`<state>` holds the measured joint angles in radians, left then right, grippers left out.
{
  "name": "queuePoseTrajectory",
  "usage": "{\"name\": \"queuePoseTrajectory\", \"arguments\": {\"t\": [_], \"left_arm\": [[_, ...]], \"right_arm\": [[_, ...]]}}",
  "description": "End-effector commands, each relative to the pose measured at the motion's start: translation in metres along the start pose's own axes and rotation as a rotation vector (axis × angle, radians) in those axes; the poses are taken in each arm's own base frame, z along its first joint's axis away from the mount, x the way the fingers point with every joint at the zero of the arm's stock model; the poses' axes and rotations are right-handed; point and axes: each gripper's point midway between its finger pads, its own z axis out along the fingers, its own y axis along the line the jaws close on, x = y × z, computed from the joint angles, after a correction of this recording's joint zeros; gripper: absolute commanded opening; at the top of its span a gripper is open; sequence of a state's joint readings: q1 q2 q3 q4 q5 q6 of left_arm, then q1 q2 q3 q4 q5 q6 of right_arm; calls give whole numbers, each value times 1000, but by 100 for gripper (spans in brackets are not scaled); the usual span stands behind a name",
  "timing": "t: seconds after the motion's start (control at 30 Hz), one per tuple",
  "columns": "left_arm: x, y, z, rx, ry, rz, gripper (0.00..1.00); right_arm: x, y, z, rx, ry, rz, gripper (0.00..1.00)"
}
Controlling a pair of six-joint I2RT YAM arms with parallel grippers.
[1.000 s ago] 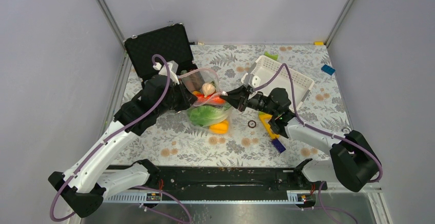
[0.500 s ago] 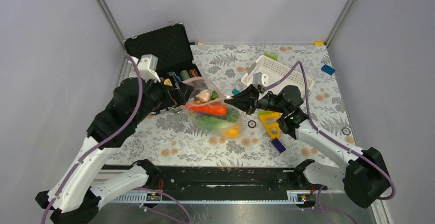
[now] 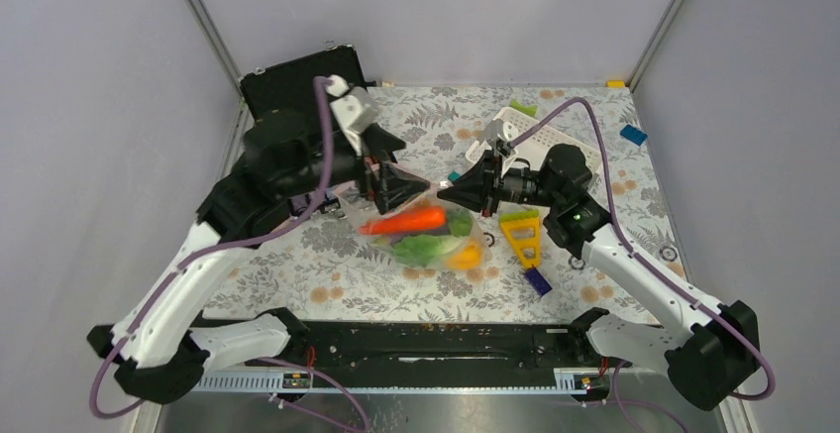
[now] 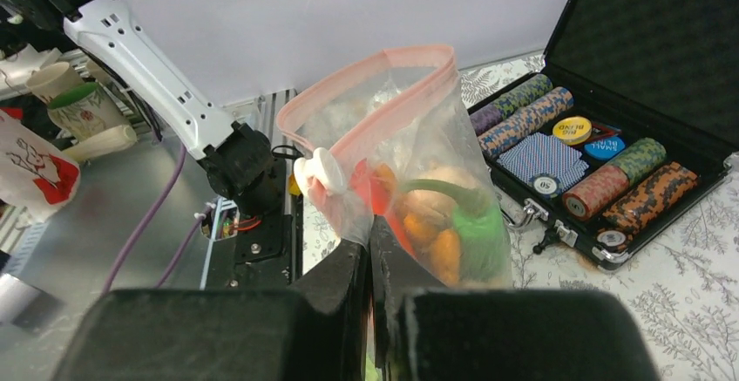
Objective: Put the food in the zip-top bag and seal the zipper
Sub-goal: Zip the zipper food storage bag at the center of the board.
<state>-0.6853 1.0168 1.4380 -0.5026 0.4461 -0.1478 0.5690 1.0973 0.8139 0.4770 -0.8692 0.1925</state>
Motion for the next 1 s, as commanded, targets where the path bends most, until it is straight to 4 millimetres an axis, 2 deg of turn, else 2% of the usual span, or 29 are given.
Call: {"name": "queuePoseTrajectory", "arguments": {"t": [0.0, 0.07, 0.17, 0.23, 0.37, 0.5, 0.73, 0.97], "left_arm": [[19, -14, 28, 143, 102, 198, 99], [34, -13, 39, 170, 162, 246, 99], [40, -12, 50, 201, 187, 270, 98], [40, -13, 53, 218, 195, 292, 91], [43, -13, 56, 247, 210, 321, 72], [47, -9, 59, 240, 225, 334, 61], [54, -12, 64, 277, 247, 306, 58], [59, -20, 64, 326, 251, 280, 58]], "right_arm": [[-30, 13, -8, 28, 5, 46, 0], [-26, 17, -11, 21, 35, 74, 0], [-20, 20, -13, 12, 77, 90, 0], [-17, 21, -13, 3, 89, 91, 0], [-16, 23, -12, -19, 101, 94, 0], [-13, 22, -12, -19, 121, 101, 0], [-19, 12, -13, 67, 104, 132, 0], [-16, 6, -14, 126, 113, 218, 0]]}}
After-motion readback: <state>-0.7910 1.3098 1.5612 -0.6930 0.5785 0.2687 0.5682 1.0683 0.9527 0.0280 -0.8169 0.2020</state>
